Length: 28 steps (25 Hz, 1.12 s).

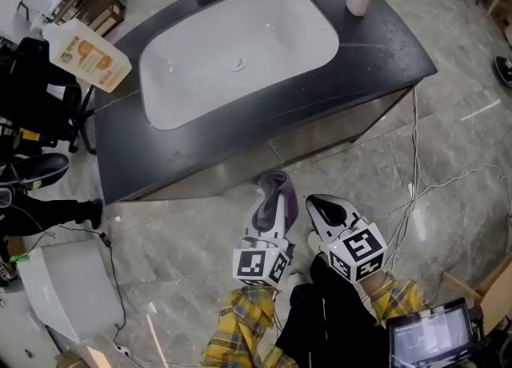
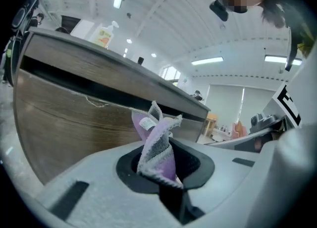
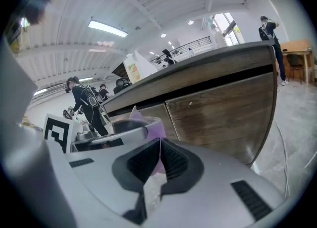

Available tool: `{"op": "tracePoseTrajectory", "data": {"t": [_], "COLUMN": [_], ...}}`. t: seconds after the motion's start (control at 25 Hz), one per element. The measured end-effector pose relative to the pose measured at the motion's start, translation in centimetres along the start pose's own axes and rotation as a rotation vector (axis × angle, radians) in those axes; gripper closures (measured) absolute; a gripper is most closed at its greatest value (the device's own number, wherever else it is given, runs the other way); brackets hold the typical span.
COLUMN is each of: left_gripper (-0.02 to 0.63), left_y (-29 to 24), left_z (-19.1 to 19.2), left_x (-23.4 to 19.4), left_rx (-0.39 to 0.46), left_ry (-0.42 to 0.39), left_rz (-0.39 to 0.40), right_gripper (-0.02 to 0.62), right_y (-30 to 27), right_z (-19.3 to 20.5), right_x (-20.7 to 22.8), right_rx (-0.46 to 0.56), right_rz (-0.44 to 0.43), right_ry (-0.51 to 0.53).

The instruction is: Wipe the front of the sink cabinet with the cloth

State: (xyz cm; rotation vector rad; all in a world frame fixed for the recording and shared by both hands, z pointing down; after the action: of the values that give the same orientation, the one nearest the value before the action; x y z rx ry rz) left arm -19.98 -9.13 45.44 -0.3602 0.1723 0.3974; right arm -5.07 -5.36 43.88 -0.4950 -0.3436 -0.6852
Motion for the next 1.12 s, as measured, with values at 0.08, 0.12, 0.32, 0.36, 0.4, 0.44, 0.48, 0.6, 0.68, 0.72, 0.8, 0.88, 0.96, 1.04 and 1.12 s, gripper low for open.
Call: {"op": "tracePoseTrajectory", "data": {"t": [0.08,0.12,0.32,0.36,0.4,0.44,0.48,0.6,0.68,0.72,0.8,0.88,0.96,1.04,1.12], "left_gripper": [0.557,0.556,0.557,0.556,0.556,0.556,0.556,0.556,0.557,0.556,0.556,0.557,0.557,0.556,0.557], "left_y": [1.3,2.0,5.7,6.4,7.1,7.8,8.5,10.4,11.3,11.9,13.0,14.0,14.8,15.4,15.9], "left_z": [-0.9,-1.4,-4.0,-4.5,-5.0,-5.6,-6.1,-7.7,-8.5,-8.8,-9.1,-9.1,-9.1,-9.0,-9.1], "left_x": [0.2,0.3,0.5,0.5,0.5,0.4,0.3,-0.3,-0.5,-0.6,-0.8,-1.0,-1.2,-1.2,-1.0], "left_rx": [0.010,0.015,0.053,0.060,0.067,0.074,0.082,0.113,0.132,0.141,0.150,0.149,0.146,0.144,0.146], "left_ry": [0.007,0.013,0.029,0.030,0.029,0.026,0.022,0.011,0.013,0.013,0.009,0.003,0.003,0.007,0.006], "left_rz": [0.002,0.001,-0.001,0.002,0.004,0.004,0.003,-0.001,-0.001,0.002,0.016,0.031,0.039,0.044,0.052], "right_gripper": [0.589,0.589,0.589,0.589,0.589,0.589,0.589,0.589,0.589,0.589,0.589,0.589,0.589,0.589,0.589], "right_y": [0.5,0.6,1.0,1.2,1.4,1.6,1.7,2.2,2.5,2.6,2.9,3.2,3.6,4.1,4.6], "right_z": [-0.7,-1.0,-2.1,-2.3,-2.6,-2.8,-3.1,-3.8,-4.2,-4.3,-4.4,-4.3,-4.2,-4.1,-4.0], "right_x": [-1.0,-1.6,-4.7,-5.3,-5.9,-6.6,-7.3,-9.3,-10.3,-10.8,-12.0,-13.2,-14.3,-15.3,-16.0], "right_rx": [0.005,0.011,0.028,0.028,0.030,0.035,0.042,0.062,0.074,0.082,0.098,0.106,0.108,0.105,0.100], "right_rz": [0.000,0.000,-0.012,-0.013,-0.014,-0.014,-0.015,-0.012,-0.004,0.001,0.013,0.023,0.032,0.042,0.051], "right_ry": [0.009,0.009,0.015,0.021,0.026,0.030,0.033,0.047,0.057,0.059,0.063,0.072,0.079,0.084,0.089]}}
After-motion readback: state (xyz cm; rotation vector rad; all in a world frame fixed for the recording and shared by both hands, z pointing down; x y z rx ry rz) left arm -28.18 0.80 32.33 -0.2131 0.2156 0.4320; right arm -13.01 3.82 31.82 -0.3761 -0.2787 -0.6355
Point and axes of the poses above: the fingertips, and each gripper's own axes: y backward along the fingers, x to its right, z out of its underside, the point moved 8 cm from there along y, backward along the fingers, and after that the axes turned 15 degrees about -z, right-handed, at the moved point
